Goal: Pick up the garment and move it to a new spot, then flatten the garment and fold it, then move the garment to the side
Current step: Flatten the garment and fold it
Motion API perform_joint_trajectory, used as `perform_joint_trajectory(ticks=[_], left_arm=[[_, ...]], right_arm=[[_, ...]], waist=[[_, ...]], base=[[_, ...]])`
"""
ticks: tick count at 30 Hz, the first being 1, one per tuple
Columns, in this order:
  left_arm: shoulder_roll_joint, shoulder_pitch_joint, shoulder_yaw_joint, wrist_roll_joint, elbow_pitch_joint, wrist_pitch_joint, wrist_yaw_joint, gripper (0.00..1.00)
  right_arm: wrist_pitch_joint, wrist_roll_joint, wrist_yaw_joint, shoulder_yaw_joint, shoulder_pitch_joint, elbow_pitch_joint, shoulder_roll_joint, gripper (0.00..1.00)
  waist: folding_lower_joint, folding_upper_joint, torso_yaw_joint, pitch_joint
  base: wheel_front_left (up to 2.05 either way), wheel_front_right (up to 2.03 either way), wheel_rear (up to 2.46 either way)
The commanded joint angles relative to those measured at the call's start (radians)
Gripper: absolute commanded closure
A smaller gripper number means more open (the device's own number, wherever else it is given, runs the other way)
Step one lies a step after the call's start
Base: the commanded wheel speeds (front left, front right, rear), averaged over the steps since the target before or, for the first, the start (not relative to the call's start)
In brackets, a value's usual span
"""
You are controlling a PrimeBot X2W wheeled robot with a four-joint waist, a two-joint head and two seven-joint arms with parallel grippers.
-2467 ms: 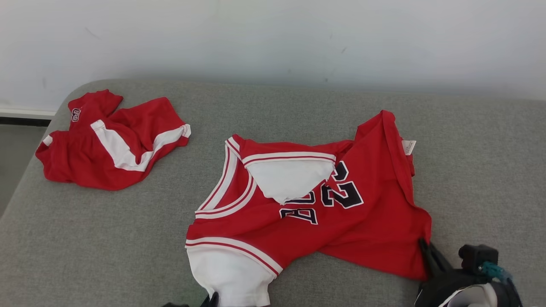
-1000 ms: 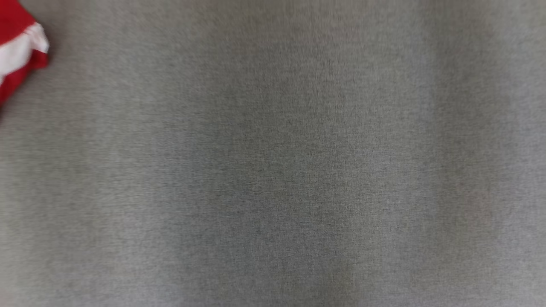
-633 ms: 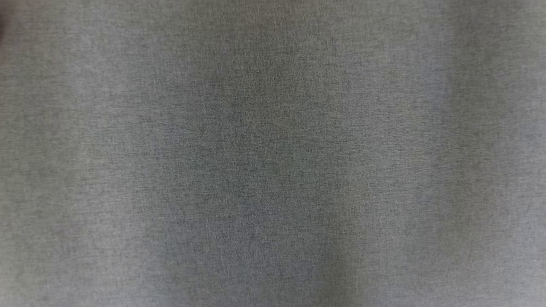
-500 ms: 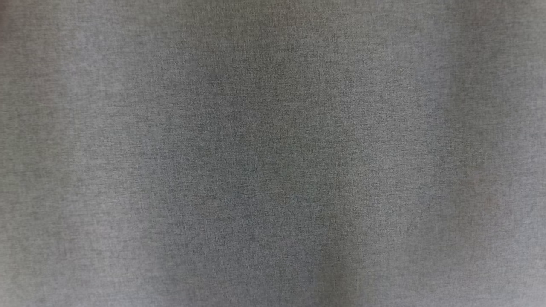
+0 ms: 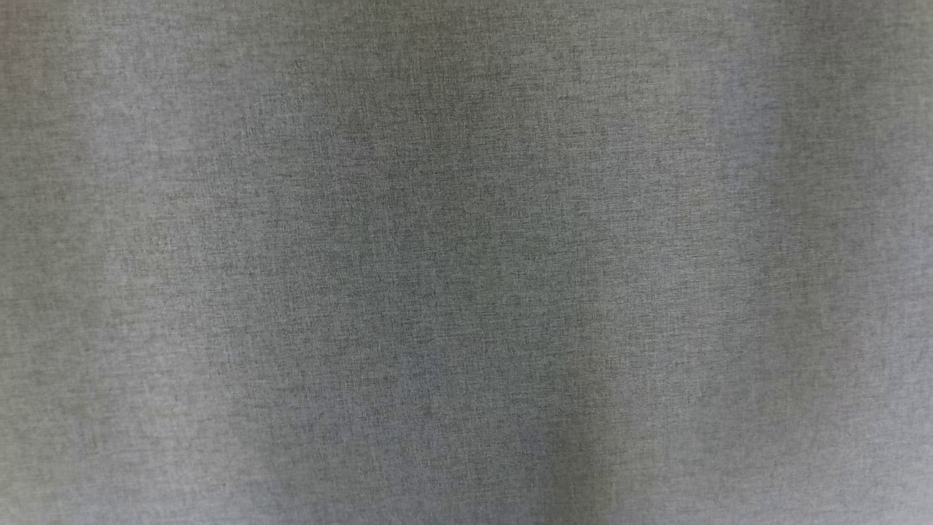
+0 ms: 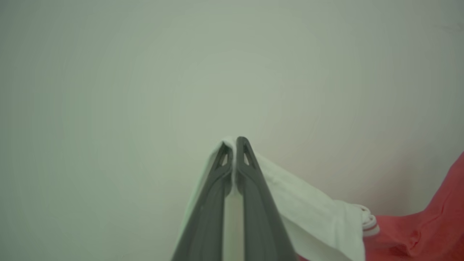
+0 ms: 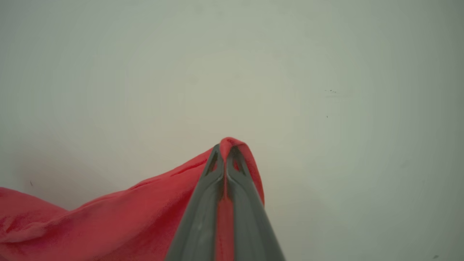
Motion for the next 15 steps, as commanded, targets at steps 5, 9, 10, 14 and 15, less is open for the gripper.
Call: perform_joint_trajectory(ticks=[5, 9, 10, 14, 15], left_arm=[[-0.006, -0.015, -0.022, -0.022, 0.024, -0.028, 0.003, 1.0], [-0.007, 0.018, -0.032, -0.04, 0.032, -0.063, 0.003, 1.0], [-0.009, 0.035, -0.046, -0.039, 0.023, -0.072, 0.003, 1.0], [0.016, 0.144, -0.096, -0.063, -0.03, -0.106, 0.003, 1.0], [0.022, 0.175, -0.099, -0.077, -0.048, -0.115, 0.003, 1.0]], right_arm=[[-0.027, 0.011, -0.003, 0.025, -0.007, 0.024, 0.014, 1.0], [-0.053, 0.031, -0.003, 0.041, 0.027, 0.017, 0.015, 1.0], [-0.058, 0.034, -0.003, 0.053, 0.042, 0.008, 0.013, 1.0], [-0.085, 0.07, -0.003, 0.096, 0.144, -0.043, -0.008, 1.0], [-0.091, 0.085, -0.003, 0.101, 0.167, -0.059, -0.013, 1.0]], waist=[[-0.0001, -0.0001, 0.006, 0.006], [-0.0001, -0.0001, 0.012, -0.001], [-0.0001, -0.0001, 0.014, -0.005], [-0.0001, -0.0001, 0.015, -0.045], [-0.0001, -0.0001, 0.013, -0.057]], base=[[0.0, 0.0, 0.0], [0.0, 0.0, 0.0], [0.0, 0.0, 0.0], [0.0, 0.0, 0.0], [0.0, 0.0, 0.0]])
